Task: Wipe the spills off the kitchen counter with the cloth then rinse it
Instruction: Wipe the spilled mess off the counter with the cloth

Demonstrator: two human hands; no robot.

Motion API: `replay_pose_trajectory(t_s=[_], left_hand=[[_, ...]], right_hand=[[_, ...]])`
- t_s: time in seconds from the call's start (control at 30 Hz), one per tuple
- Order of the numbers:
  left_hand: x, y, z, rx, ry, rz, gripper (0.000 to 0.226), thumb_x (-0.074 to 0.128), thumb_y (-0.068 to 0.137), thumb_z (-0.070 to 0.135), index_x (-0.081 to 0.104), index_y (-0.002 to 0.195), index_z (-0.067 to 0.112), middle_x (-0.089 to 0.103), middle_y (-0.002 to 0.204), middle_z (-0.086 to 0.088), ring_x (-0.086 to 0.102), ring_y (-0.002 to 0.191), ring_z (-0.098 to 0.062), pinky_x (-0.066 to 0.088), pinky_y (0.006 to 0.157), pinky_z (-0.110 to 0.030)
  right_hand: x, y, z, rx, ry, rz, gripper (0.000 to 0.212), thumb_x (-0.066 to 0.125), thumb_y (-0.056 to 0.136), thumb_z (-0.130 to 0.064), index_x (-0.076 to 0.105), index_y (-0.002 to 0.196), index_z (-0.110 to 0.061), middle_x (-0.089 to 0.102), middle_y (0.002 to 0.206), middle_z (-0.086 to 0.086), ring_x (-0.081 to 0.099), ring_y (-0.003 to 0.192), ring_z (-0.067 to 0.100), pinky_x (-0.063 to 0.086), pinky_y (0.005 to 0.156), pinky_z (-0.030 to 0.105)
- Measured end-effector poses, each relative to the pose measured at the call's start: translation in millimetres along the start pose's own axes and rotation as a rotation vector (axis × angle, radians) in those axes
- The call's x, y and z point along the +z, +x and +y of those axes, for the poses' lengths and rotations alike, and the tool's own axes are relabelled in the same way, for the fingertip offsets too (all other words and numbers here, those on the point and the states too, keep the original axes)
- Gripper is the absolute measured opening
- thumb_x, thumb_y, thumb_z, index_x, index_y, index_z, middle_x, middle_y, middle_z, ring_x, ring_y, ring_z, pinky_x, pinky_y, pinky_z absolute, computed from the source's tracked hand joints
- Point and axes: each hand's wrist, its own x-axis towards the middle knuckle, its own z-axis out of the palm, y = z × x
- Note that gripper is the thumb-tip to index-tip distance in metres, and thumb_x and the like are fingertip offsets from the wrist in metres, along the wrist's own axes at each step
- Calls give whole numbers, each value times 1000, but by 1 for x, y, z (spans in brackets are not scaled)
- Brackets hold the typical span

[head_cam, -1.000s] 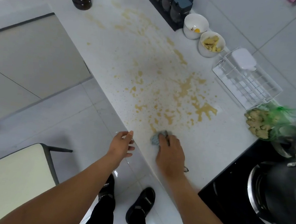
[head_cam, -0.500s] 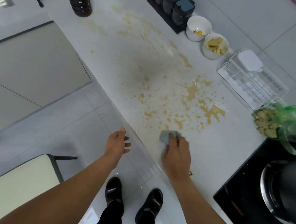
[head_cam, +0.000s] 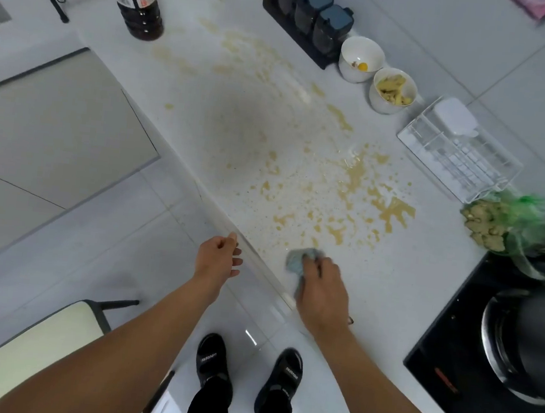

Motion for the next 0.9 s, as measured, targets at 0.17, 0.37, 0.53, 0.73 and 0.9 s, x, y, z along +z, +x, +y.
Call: replay_pose_trajectory(t_s=[0.17,0.37,0.53,0.73,0.9], left_hand=[[3,5,8,-32,64,13,42,50,103,47,65,96,8,72,96,-11,71,77,-23,56,57,-32],[20,16,27,-48,144,86,55,39,104,55,60,102,3,69,92,-16,68,71,-27,52,54,-31],[44,19,26,-53,91,212,54,32,106,53,55,110,5,62,87,-16,62,69,-28,47,52,-30],[62,15,21,-165,-129,355,60,39,100,64,57,89,8,56,74,-12,54,62,-26,44,53,-31],[72,10,18,-176,-185,429,63,41,95,71,53,84,10,49,73,-12,46,58,-24,41,55,-34]], right_hand=[[-15,2,26,40,9,-63,44,74,76,-4,66,120,-8,63,112,15,62,96,35,58,60,39],[-44,6,107,-23,-55,-115,41,67,81,-7,65,122,-12,61,116,15,60,101,36,56,73,43],[-69,70,193,739,137,90,31,57,86,-8,60,117,-5,54,110,21,57,96,42,48,81,43],[-77,155,236,853,182,123,32,56,84,-9,59,115,-5,55,120,23,55,107,41,47,87,44],[-75,167,227,799,210,163,38,57,86,-10,62,124,-10,53,123,20,54,111,40,49,86,47]])
